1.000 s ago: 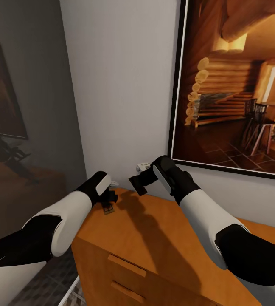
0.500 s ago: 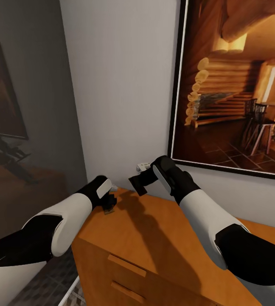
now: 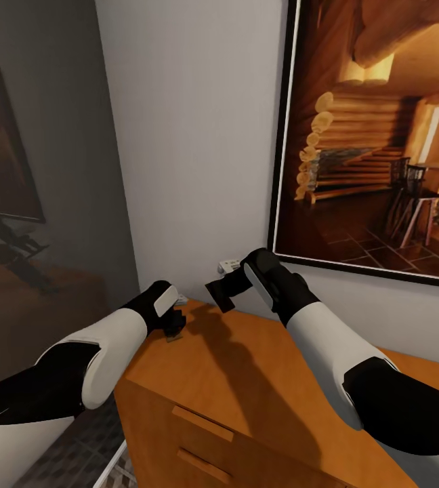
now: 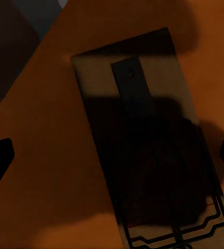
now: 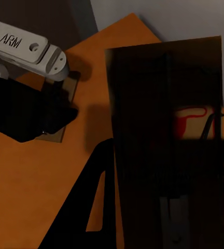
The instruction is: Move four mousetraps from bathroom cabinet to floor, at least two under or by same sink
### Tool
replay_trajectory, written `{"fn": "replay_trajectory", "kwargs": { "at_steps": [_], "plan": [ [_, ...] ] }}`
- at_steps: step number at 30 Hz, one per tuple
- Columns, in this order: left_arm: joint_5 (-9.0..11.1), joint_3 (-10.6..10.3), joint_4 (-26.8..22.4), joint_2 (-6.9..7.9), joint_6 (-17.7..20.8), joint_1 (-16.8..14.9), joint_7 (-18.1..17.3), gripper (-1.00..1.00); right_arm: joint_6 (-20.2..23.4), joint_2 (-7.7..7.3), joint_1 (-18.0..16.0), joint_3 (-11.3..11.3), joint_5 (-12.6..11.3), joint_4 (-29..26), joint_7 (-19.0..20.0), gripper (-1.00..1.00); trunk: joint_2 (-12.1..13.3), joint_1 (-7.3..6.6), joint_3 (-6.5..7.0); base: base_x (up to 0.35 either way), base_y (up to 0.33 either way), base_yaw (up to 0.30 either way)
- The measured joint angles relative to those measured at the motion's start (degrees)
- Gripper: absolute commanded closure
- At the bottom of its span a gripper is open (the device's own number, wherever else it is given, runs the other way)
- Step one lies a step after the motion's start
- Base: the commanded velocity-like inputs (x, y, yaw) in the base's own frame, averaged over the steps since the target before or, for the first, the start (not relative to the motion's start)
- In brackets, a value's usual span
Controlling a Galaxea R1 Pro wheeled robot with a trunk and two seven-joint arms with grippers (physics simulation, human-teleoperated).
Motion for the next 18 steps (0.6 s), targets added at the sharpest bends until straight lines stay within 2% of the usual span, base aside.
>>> {"fn": "replay_trajectory", "kwargs": {
  "at_steps": [5, 6, 18],
  "plan": [
    [0.0, 0.0, 0.04, 0.0, -0.07, -0.01, 0.0, -1.0, 0.0, 0.0, 0.0, 0.0, 0.01, 0.0, 0.0, 1.0, 0.0, 0.0, 0.0, 0.0, 0.0, 0.0],
    [0.01, 0.01, 0.05, 0.0, -0.07, -0.02, 0.0, 1.0, 0.0, 0.0, 0.0, 0.0, 0.01, 0.0, 0.0, 1.0, 0.0, 0.0, 0.0, 0.0, 0.0, 0.0],
    [0.02, 0.0, 0.06, 0.0, -0.2, -0.01, 0.11, 1.0, 0.0, 0.0, 0.0, 0.0, 0.0, 0.0, 0.08, 1.0, 0.0, 0.0, 0.0, 0.0, 0.0, 0.0]
  ]
}}
